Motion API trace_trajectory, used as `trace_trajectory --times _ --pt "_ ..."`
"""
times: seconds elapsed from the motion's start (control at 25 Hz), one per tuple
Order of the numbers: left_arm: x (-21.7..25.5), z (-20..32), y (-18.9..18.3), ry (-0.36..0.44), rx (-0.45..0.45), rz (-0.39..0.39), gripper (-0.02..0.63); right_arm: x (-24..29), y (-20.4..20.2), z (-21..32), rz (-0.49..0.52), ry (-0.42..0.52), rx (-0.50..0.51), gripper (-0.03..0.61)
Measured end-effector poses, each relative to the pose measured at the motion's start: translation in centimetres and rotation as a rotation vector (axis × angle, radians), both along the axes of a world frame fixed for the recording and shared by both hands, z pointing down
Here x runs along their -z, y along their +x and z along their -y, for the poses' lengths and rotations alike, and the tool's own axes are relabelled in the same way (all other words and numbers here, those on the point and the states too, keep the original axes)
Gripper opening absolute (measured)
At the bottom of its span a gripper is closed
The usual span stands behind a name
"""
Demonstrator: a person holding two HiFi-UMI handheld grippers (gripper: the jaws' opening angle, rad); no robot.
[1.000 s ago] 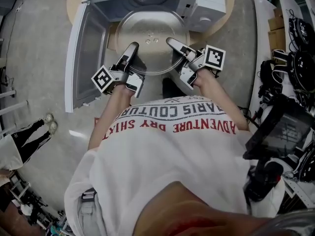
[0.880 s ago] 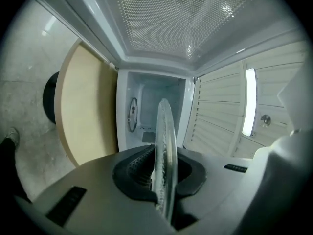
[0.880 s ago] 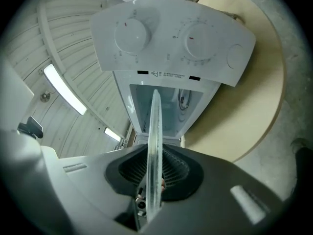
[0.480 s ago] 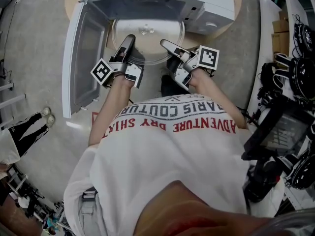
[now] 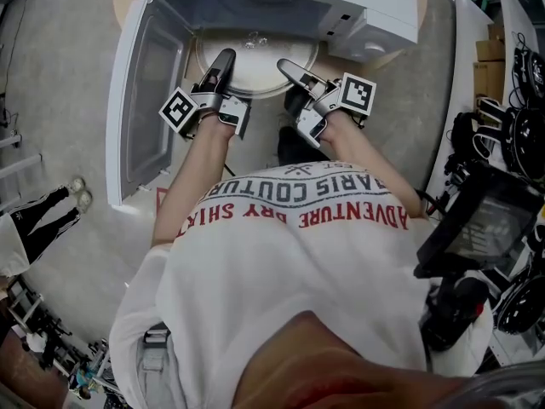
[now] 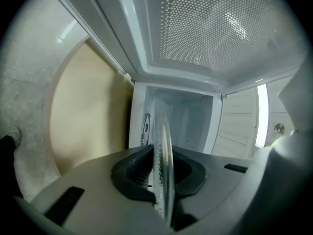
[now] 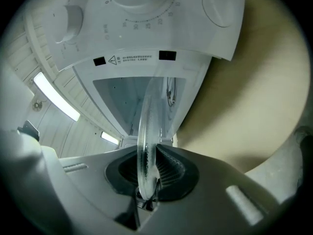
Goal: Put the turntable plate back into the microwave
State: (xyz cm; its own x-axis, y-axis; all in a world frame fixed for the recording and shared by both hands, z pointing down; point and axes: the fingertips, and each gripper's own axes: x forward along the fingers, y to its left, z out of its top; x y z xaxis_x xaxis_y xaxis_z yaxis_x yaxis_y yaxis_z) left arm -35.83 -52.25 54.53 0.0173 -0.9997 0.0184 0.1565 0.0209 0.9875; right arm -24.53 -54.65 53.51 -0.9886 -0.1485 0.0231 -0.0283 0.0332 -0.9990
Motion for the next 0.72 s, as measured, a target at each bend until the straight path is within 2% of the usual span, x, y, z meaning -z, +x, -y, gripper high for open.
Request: trace_trajectory --times 0.32,0.52,0.72 --pt "-0.1 0.1 0.4 -0.014 0.001 0.014 0.031 -0.7 0.4 0.0 0.037 -0.053 -0.037 0.028" --pt "-0.4 0.9 -0.3 -0.001 0.000 0.008 0.086 -1.7 0.0 0.5 0.027 -0.096 -0.065 0.028" --pt "0.0 0.3 0.4 0.017 -0.040 0.026 0.121 -1.8 0.0 0.4 0.028 -0.093 -0.074 0.028"
